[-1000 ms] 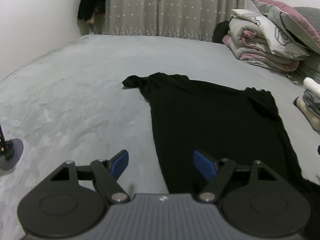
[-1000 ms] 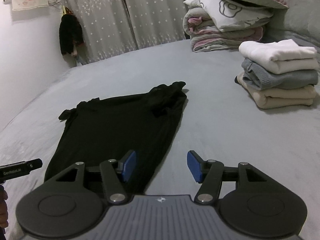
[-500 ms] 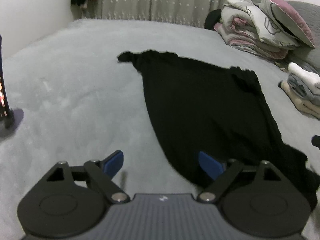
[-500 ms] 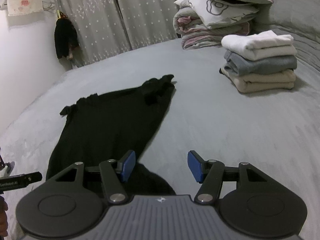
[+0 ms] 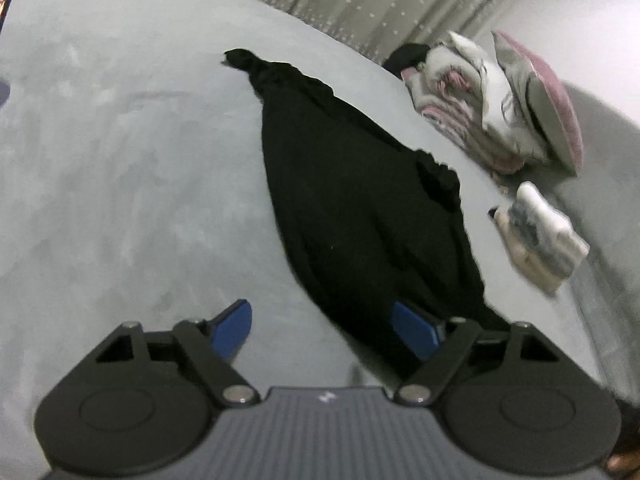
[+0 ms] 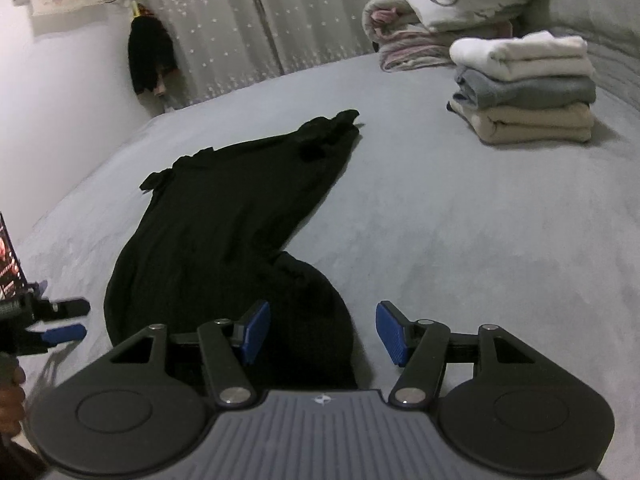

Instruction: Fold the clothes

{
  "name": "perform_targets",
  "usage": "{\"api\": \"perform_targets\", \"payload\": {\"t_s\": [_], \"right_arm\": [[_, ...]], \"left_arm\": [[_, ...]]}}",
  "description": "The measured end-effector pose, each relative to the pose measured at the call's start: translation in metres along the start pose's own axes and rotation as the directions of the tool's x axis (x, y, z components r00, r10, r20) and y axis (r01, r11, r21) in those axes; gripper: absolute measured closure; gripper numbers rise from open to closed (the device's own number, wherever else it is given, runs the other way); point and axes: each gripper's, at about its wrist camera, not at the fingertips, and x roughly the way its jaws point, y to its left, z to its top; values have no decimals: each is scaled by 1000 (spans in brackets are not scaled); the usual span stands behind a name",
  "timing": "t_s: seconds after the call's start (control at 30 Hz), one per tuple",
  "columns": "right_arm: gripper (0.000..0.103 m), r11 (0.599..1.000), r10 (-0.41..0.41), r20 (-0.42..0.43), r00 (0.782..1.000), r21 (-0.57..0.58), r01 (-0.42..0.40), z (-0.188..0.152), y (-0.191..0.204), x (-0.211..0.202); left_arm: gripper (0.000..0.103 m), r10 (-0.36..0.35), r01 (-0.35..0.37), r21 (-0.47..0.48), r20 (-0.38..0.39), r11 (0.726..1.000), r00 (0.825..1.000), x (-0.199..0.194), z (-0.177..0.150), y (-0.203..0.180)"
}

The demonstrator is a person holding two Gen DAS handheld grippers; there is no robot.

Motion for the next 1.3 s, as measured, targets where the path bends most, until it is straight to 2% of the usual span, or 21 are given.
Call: {"api": "perform_targets", "payload": {"t_s": [0.07, 0.13, 0.2, 0.37, 0.47, 0.67, 0.8, 0.87, 1.23, 1.27, 1.3], "right_arm": [[44, 1000, 10, -10, 1000, -8, -10, 0, 2, 2], [44, 1000, 14, -14, 1000, -16, -15, 1, 7, 5], [44, 999, 22, -10, 1000, -29, -22, 2, 12, 5], [44, 993, 66, 12, 998, -99, -64, 2, 28, -2], [44, 982, 89, 32, 996, -171, -82, -4, 41, -5], [46, 944, 211, 37, 977, -269, -194, -19, 66, 2], [60, 905, 267, -11, 964, -341, -255, -28, 88, 16], [62, 882, 298, -32, 954, -372, -288, -31, 98, 24], [63, 887, 250, -74, 965, -383, -259, -28, 122, 67], [64, 888, 248, -74, 966, -380, -257, -27, 122, 69], [71, 890, 244, -73, 967, -379, -253, -26, 122, 70]], "left_arm": [[38, -31, 30, -50, -12, 998, 999, 5, 3, 4], [40, -62, 59, -90, -26, 994, 998, 11, 4, 7], [40, -74, 71, -95, -34, 993, 997, 16, 4, 4], [51, -126, 120, -96, -61, 988, 990, 31, 3, -7], [52, -161, 154, -78, -85, 985, 983, 41, 0, -20], [52, -202, 204, 3, -104, 979, 974, 55, -5, -48], [52, -224, 227, 19, -96, 974, 970, 60, -4, -52], [52, -234, 236, 7, -92, 972, 968, 61, -3, -47], [51, -254, 250, -46, -99, 967, 962, 60, 2, -28], [51, -254, 250, -46, -96, 967, 963, 58, 1, -27], [50, -253, 249, -47, -94, 967, 963, 57, 1, -27]]}}
